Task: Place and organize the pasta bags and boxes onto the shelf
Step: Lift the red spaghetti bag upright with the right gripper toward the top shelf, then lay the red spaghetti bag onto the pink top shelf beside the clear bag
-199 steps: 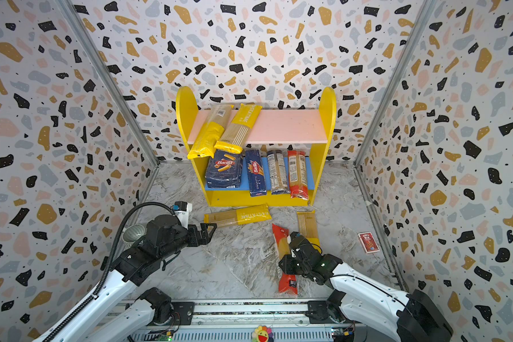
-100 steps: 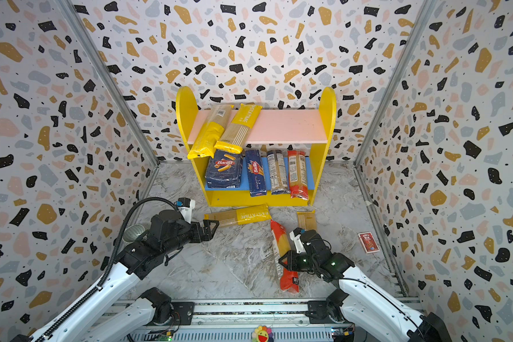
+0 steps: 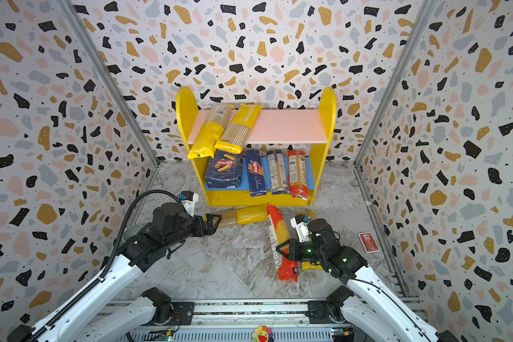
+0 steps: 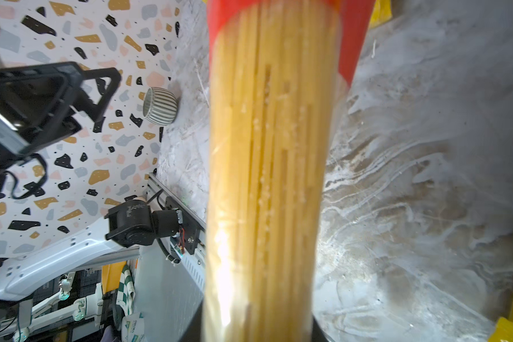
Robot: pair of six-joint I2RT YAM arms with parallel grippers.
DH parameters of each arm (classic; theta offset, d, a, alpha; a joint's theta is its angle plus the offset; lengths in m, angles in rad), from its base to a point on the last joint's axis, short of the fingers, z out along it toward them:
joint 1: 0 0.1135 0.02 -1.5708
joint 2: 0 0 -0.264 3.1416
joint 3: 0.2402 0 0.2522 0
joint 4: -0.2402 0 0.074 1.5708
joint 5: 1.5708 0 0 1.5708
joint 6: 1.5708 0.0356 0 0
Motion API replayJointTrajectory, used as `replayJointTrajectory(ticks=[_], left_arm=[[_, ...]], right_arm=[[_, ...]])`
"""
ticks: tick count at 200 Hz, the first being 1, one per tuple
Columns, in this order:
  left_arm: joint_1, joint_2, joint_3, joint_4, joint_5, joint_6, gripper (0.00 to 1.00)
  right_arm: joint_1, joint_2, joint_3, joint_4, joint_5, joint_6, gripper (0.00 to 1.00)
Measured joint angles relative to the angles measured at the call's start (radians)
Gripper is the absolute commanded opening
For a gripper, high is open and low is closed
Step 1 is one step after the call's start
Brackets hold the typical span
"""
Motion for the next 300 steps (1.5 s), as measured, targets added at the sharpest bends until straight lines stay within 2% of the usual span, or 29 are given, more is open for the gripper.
replayJointTrajectory(ticks=[49, 89, 149, 214, 269, 300], left_arm=[[-0.037, 0.060, 0.052, 0.003, 0.003, 0.022, 1.00], [-0.050, 0.077, 0.053, 0.008, 0.008, 0.038, 1.00], [-0.056, 0.076, 0.053, 0.008, 0.021, 0.059, 1.00], [-0.056, 0.059, 0.053, 0.008, 0.022, 0.085, 1.00], [-0.056, 0.057, 0.053, 0.008, 0.026, 0.100, 1.00], [-0.056, 0.057, 0.053, 0.007, 0.025, 0.104, 1.00]], right_arm=[[0.000, 0.012, 0.225, -0.092, 0.032, -0.031, 0.18], [0.000, 0.115, 0.399, -0.134, 0.048, -0.066, 0.18], [-0.001, 0.372, 0.732, -0.142, 0.064, -0.134, 0.18], [-0.017, 0.651, 1.177, -0.157, 0.095, -0.229, 0.18], [-0.122, 0.980, 1.604, -0.170, 0.080, -0.287, 0.18], [-0.204, 1.139, 1.726, -0.157, 0.043, -0.284, 0.18]])
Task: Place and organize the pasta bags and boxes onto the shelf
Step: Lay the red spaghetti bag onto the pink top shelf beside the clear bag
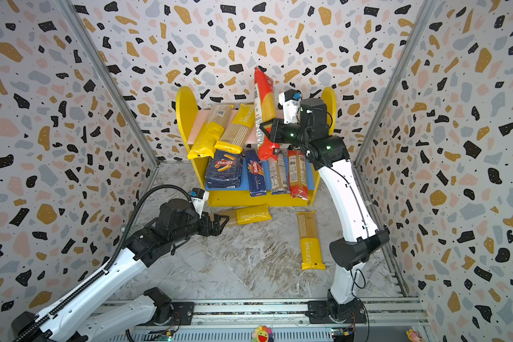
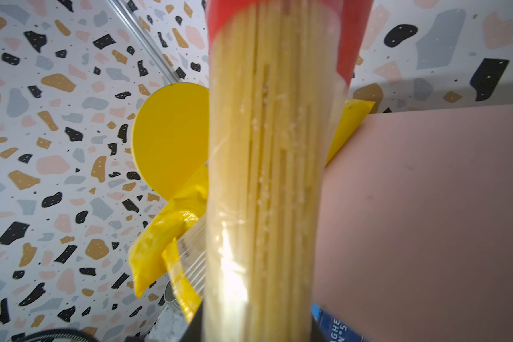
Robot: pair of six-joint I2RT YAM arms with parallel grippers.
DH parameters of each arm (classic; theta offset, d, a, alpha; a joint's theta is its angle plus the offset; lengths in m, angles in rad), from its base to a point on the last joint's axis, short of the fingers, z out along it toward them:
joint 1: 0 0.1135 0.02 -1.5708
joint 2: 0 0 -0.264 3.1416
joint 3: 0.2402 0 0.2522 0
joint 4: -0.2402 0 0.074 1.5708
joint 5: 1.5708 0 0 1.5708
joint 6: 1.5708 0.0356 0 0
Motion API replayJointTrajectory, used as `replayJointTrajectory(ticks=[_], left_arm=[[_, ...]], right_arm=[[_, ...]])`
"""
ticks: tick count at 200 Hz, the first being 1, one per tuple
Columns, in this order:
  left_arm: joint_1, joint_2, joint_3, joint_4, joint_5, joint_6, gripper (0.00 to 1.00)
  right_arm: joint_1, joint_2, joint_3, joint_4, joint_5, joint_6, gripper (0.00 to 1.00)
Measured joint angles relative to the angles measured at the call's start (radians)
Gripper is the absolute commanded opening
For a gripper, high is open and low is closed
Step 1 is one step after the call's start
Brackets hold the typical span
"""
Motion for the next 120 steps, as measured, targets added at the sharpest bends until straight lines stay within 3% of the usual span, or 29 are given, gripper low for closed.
replayJointTrajectory(ticks=[38, 59, 89, 120], left_arm=[[0.000, 0.000, -0.001, 0.000, -0.001, 0.011, 1.00], [0.000, 0.001, -0.001, 0.000, -0.003, 0.017, 1.00], [0.000, 0.013, -0.001, 0.000, -0.003, 0.022, 1.00], [0.000, 0.027, -0.002, 0.000, -0.005, 0.023, 1.00]], right_arm=[[-0.070, 0.079, 0.023, 0.029, -0.071, 0.047, 0.23], [-0.077, 0.079, 0.030, 0.043, -0.069, 0.041, 0.38], [-0.081, 0.087, 0.030, 0.072, -0.053, 0.024, 0.71], [-0.085, 0.090, 0.030, 0.119, -0.039, 0.013, 0.78]])
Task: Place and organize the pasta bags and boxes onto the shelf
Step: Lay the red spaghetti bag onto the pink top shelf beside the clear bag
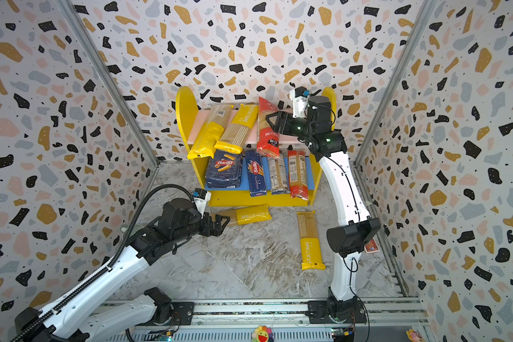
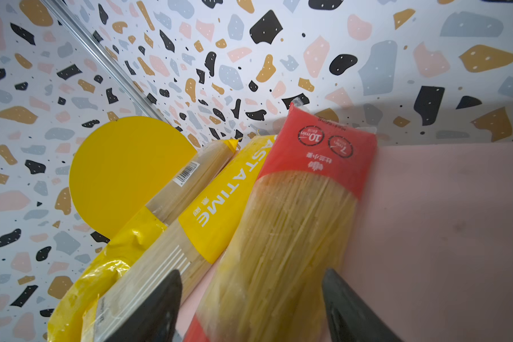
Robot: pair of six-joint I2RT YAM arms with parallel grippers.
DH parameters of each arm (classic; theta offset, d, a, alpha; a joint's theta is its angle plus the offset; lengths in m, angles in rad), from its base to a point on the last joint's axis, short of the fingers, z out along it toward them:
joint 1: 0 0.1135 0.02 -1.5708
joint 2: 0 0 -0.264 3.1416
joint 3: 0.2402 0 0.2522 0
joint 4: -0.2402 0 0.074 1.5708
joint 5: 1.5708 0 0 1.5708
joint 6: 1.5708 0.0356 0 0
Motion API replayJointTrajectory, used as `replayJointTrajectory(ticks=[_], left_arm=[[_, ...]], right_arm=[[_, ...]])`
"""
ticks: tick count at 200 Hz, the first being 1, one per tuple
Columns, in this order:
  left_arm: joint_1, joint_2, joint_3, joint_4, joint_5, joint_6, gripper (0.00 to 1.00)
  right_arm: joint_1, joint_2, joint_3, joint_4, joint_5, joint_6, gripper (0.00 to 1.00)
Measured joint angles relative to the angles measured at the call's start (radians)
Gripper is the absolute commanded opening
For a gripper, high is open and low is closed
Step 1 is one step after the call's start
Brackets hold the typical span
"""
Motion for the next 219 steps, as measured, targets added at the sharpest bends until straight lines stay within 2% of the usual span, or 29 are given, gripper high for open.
replayJointTrajectory(ticks=[52, 112, 152, 219], left_arm=[[0.000, 0.000, 0.000, 0.000, -0.018, 0.000, 1.00], [0.000, -0.038, -0.023, -0.006, -0.026, -0.001, 1.00], [0.000, -0.079, -0.033, -0.013, -0.034, -0.006, 1.00], [0.000, -0.129, -0.050, -0.030, -0.053, -0.011, 1.00]], right_arm=[[0.000, -0.010, -0.034, 0.023, 0.006, -0.016, 0.79], [0.041, -0.209, -0.314, 0.064, 0.053, -0.044, 0.79], [0.094, -0.211, -0.318, 0.065, 0.078, -0.047, 0.79], [0.146, -0.127, -0.225, 0.055, 0.128, -0.063, 0.79]])
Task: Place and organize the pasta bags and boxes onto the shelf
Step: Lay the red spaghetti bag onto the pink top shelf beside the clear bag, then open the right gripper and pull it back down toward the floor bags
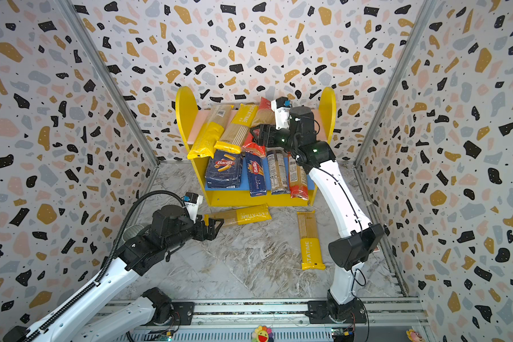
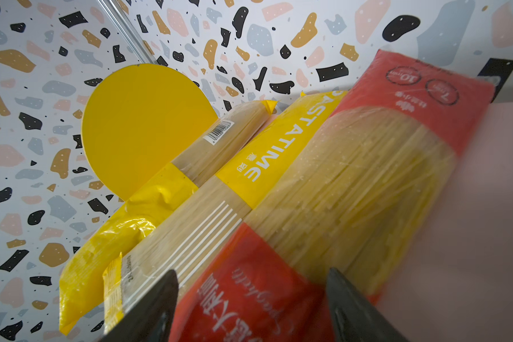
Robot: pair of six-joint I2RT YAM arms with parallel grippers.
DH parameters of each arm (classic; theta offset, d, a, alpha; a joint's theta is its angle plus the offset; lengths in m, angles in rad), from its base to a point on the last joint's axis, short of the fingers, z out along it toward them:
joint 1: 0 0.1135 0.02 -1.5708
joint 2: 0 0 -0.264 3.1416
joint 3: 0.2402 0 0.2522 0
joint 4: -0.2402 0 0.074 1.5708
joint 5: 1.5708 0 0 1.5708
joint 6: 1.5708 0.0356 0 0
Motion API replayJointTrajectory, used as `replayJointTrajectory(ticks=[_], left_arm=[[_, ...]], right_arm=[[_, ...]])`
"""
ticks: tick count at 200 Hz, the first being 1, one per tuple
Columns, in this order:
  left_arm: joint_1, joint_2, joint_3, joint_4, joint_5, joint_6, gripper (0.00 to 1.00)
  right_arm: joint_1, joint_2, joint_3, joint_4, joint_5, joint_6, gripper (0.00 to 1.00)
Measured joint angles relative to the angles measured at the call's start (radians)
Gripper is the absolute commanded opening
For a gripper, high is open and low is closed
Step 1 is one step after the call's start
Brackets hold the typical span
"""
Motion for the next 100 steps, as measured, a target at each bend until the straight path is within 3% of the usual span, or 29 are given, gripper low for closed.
replayJointTrajectory(ticks=[65, 100], left_arm=[[0.000, -0.007, -0.001, -0.020, -0.023, 0.007, 0.99], [0.000, -0.003, -0.007, -0.019, -0.027, 0.007, 1.00]], right_arm=[[0.000, -0.019, 0.023, -0.068, 0.078, -0.053, 0.80], [0.000, -0.157, -0.100, -0.089, 0.117, -0.080, 0.80]])
